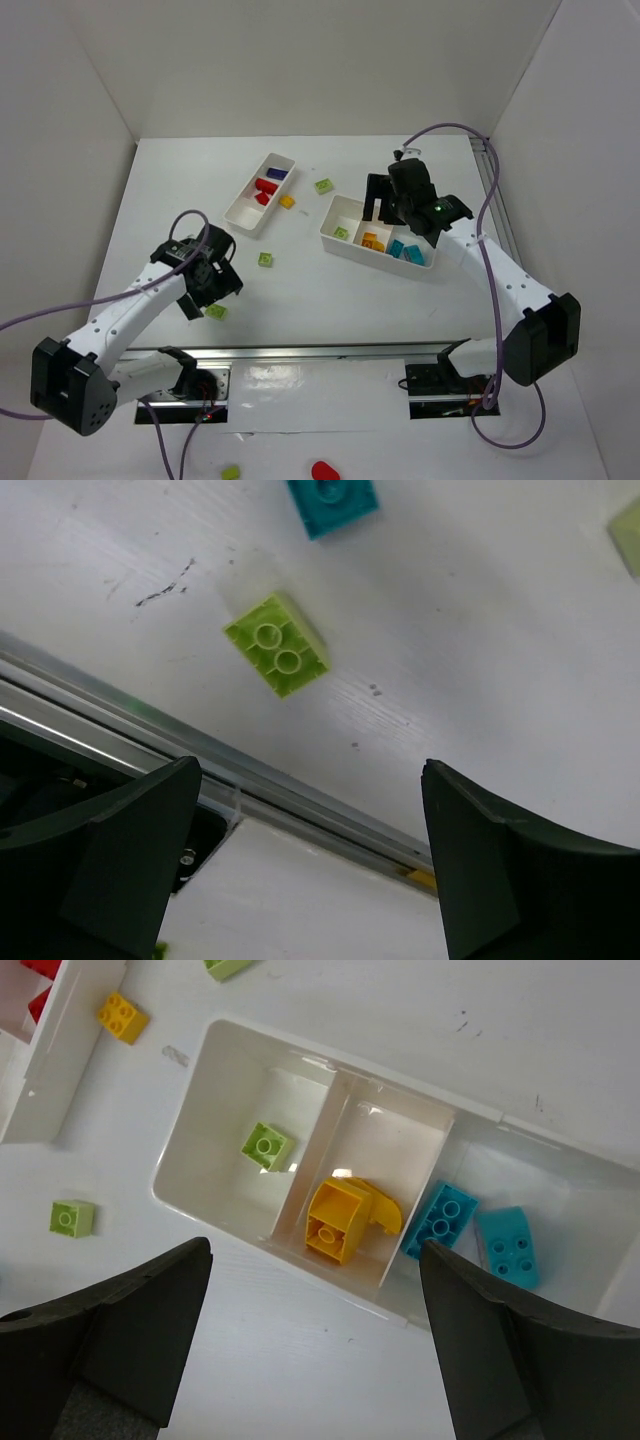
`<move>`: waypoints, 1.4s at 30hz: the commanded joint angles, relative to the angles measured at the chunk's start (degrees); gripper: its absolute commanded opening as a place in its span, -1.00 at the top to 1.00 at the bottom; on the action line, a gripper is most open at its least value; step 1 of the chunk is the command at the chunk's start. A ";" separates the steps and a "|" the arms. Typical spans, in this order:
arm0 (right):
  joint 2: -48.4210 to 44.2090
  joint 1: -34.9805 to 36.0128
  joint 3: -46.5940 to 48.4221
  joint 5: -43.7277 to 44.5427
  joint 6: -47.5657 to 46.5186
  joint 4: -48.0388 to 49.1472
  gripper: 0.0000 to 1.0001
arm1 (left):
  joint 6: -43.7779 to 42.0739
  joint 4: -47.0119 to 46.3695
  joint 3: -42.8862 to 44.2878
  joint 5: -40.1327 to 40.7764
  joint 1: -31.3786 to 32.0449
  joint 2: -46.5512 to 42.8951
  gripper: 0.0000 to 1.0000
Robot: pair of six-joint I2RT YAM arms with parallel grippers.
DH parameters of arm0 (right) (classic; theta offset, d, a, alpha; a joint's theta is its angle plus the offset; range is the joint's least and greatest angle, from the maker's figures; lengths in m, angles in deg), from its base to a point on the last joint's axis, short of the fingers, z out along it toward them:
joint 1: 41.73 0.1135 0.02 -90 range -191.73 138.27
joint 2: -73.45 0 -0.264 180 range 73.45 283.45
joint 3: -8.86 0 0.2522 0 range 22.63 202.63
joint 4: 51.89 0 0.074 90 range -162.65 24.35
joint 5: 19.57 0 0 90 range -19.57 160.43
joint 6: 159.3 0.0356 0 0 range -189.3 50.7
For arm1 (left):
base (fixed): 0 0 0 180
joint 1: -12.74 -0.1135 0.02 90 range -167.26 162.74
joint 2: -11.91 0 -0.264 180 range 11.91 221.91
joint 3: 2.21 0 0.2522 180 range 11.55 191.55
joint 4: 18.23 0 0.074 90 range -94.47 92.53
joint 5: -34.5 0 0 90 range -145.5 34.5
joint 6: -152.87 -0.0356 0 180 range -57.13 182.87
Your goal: Sort the legos into containers by color
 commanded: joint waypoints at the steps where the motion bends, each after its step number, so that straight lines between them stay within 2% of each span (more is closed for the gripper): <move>1: 0.02 0.80 0.53 -2.49 -1.84 3.55 -0.83 | 8.06 0.09 -2.37 -1.16 -3.24 -2.59 -1.00; 3: 0.02 0.81 0.53 -2.50 -1.84 3.02 -0.83 | 9.64 -1.05 -4.22 -0.10 -5.33 -2.59 -1.00; 8: 0.55 0.81 0.53 -2.50 -1.84 2.49 -0.83 | 6.58 -10.16 -10.01 -5.63 -10.53 0.65 -1.00; 12: 0.55 0.81 1.06 -2.50 -1.84 1.96 -0.86 | 5.60 -15.10 -10.55 -5.56 -11.77 4.61 -0.85; 16: 0.55 0.81 1.06 -2.50 -1.84 1.44 -0.86 | 5.08 -18.36 -10.03 -5.02 -12.91 7.95 -0.57; 21: 0.55 0.81 1.06 -2.50 -1.84 1.44 -0.86 | 3.41 -20.04 -10.03 -7.04 -13.44 12.86 0.00; 24: 1.07 0.81 1.59 -2.50 -1.84 1.44 -0.86 | 2.18 -19.51 -8.80 -7.05 -13.44 13.40 0.03; 27: 1.07 1.33 2.11 -1.89 -1.84 1.44 -0.86 | 0.17 -18.29 -6.96 -6.52 -11.60 12.17 0.33; 29: 1.07 1.34 2.12 -1.88 -1.84 0.91 -0.86 | -1.33 -17.14 -3.53 -6.52 -8.97 9.99 0.54; 34: 1.07 1.34 2.12 -0.75 -1.84 0.91 -0.86 | -10.63 -17.66 6.21 -7.22 -2.02 8.91 0.58; 36: 1.07 1.34 2.12 -0.22 -1.32 0.91 -0.86 | -15.64 -22.04 12.19 -10.19 0.35 10.49 0.58; 39: -1.90 1.34 0.11 4.77 2.53 0.38 -0.86 | -22.67 -25.64 21.06 -15.55 3.60 16.72 0.58; 42: -5.33 1.34 -2.44 8.92 5.36 0.38 -0.86 | -25.15 -26.36 31.87 -16.88 5.72 26.36 0.58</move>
